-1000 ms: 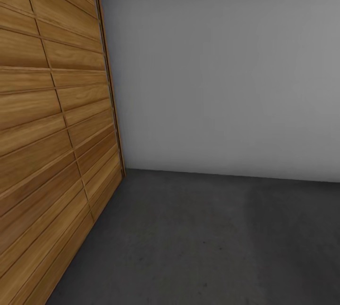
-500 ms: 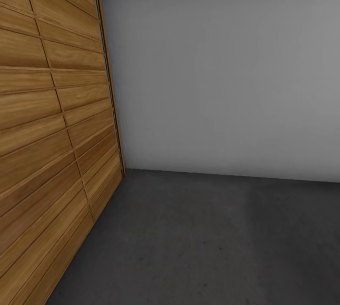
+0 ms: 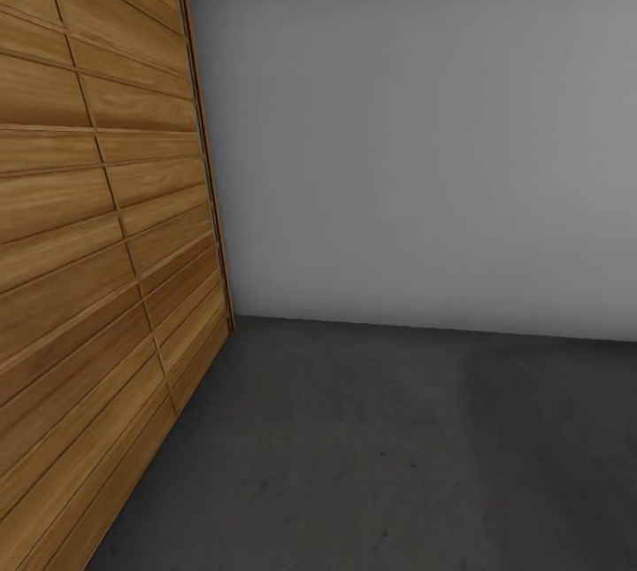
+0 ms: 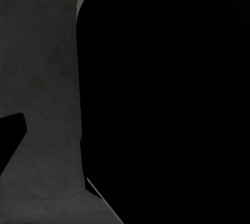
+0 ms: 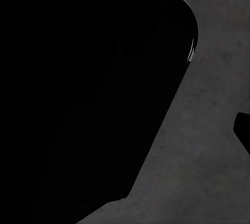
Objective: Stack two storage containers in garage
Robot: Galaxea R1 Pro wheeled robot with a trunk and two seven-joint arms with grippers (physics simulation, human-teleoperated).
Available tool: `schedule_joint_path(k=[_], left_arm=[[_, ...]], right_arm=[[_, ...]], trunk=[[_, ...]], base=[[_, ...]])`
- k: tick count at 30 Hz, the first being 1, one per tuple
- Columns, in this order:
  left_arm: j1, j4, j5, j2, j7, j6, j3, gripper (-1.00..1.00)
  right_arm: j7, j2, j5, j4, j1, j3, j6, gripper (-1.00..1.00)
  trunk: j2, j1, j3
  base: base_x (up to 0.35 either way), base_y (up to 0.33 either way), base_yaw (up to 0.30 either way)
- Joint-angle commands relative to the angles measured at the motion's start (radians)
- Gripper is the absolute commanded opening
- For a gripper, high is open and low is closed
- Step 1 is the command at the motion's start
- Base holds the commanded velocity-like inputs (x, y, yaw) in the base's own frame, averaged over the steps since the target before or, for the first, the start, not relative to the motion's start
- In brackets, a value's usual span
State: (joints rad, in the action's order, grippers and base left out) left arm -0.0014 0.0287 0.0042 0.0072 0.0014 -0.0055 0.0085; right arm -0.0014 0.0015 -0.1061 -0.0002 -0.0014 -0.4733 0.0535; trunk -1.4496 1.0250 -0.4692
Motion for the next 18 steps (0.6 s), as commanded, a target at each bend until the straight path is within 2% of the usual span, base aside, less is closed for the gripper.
schedule_joint_path(k=[1,11,18], left_arm=[[0.000,0.000,0.000,0.000,0.000,-0.001,0.001,1.00],[0.000,0.000,0.000,0.000,0.000,-0.001,0.001,1.00],[0.000,0.000,0.000,0.000,0.000,-0.001,0.001,1.00]], right_arm=[[0.000,0.000,-0.011,0.000,0.000,-0.008,0.003,1.00],[0.000,0.001,-0.014,0.000,0.000,-0.008,0.003,1.00],[0.001,0.000,-0.015,0.000,0.000,-0.010,0.003,1.00]], trunk=[[0.000,0.000,-0.001],[0.000,0.000,-0.001],[0.000,0.000,-0.001]], base=[[0.000,0.000,0.000],[0.000,0.000,-0.012],[0.000,0.000,-0.230]])
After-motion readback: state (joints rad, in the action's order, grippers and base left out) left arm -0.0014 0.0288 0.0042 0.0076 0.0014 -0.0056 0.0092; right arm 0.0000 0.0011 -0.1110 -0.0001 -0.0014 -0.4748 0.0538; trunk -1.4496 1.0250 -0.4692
